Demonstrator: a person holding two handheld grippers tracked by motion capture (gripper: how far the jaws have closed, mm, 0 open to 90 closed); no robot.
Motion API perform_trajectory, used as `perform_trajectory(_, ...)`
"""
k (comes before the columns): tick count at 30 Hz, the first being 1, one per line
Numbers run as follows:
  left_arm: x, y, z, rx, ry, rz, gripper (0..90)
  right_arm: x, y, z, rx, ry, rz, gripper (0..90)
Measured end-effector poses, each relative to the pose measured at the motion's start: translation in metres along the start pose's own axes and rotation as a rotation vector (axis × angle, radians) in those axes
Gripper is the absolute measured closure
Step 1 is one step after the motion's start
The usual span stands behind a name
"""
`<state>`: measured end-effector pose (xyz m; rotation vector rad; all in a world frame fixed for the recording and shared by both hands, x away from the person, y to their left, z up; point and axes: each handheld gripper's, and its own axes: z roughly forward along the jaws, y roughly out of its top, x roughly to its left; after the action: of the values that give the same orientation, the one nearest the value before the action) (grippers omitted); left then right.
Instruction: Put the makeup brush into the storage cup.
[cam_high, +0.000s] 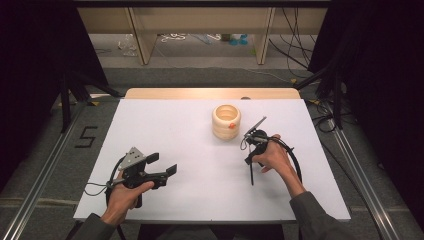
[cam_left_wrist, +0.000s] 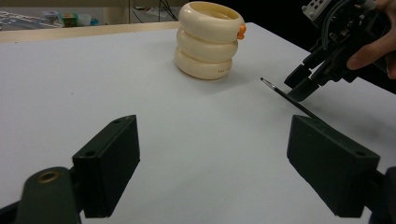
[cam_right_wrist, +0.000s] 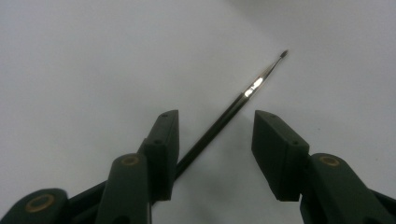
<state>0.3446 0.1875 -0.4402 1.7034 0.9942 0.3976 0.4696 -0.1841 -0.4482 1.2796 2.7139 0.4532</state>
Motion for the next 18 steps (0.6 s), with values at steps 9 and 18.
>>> perform_trajectory(9,0.0002,0.0001,0.0000,0.000,0.001,0.001,16.8,-0.0003,0.0002,0.0023,0.037,-0.009,-0.005,53.7)
perform_trajectory(18,0.0005,0.0002,-0.0003,0.000,0.002,0.000,16.9,0.0021,0.0004,0.0043,0.060,0.005,0.000,54.8)
